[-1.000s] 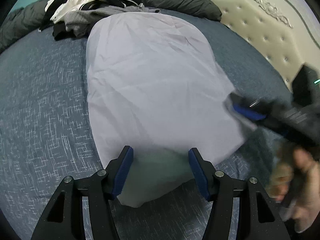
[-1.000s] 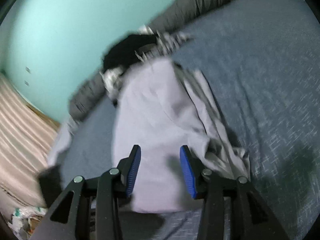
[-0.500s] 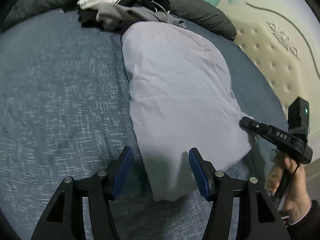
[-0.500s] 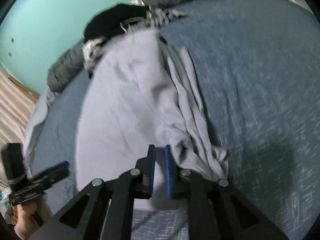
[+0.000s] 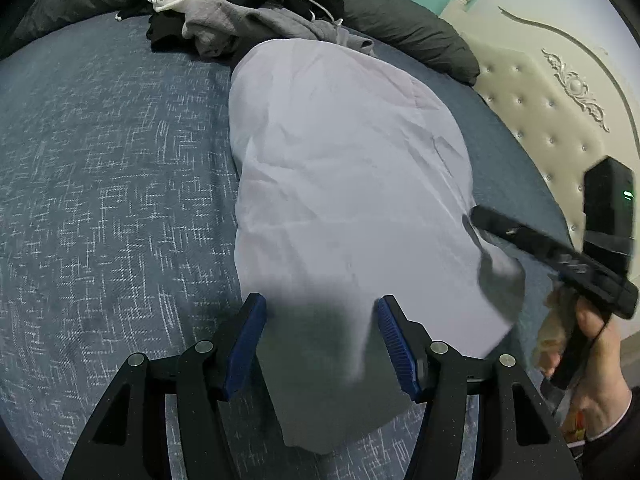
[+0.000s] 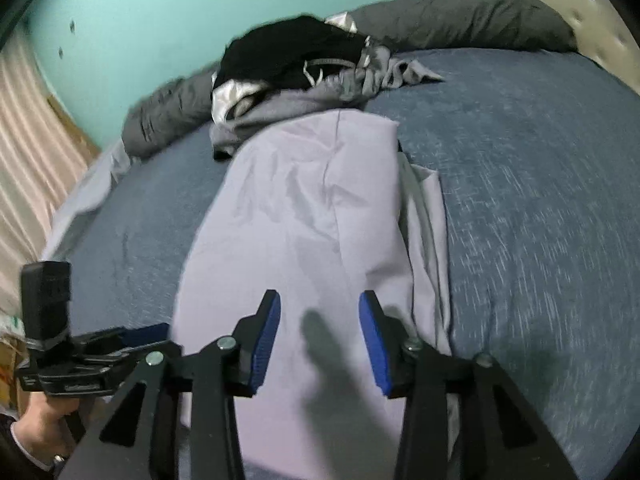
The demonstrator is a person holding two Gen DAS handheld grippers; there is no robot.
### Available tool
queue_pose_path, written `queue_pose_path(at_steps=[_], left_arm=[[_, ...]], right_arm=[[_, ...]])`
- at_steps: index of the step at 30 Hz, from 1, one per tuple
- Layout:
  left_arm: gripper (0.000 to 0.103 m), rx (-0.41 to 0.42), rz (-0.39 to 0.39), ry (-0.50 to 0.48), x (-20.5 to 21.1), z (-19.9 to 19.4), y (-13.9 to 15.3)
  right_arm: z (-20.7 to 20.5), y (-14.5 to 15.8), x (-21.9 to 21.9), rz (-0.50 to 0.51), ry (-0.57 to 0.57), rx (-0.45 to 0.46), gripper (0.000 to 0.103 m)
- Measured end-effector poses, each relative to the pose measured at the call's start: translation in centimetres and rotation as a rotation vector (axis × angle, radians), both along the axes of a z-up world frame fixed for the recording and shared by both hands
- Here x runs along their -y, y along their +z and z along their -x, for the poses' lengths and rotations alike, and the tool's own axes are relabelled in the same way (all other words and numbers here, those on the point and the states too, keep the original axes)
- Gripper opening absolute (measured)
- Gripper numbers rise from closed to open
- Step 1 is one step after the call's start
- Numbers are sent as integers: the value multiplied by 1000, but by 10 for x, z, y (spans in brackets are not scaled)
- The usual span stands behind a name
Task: Fold clothes
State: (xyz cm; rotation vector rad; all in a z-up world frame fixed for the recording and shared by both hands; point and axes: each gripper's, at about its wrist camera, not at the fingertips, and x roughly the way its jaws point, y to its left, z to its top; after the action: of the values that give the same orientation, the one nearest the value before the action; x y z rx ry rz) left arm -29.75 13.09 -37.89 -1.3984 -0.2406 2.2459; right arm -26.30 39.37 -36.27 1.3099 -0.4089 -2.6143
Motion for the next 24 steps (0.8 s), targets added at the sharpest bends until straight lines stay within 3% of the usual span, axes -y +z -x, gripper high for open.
queue_pose_path(at_steps=[7,13,15,18,20,21,24], left_arm=[[65,-7,44,-17,-6,3,-10],[65,4,42,1,-3,4,-10],[65,7,32,7,3,3,-5],[65,3,41,11,12,-2,0],[65,19,39,7,17,-5,-1],[65,36,23,7,19,-7,-3],[65,92,-32,11,27,-16,-9]], right_arm=[[23,-32,3,-138,53,97,38],[26,-42,5,-193,87,140,36],[21,-31,0,-181,85,130,36],[9,-12,-12,-154,70,108,42],[-2,-4,-28,-112,62,112,61],[-8,-1,-36,-88,59,121,65],[-22,-6,-56,-8,38,180,68]])
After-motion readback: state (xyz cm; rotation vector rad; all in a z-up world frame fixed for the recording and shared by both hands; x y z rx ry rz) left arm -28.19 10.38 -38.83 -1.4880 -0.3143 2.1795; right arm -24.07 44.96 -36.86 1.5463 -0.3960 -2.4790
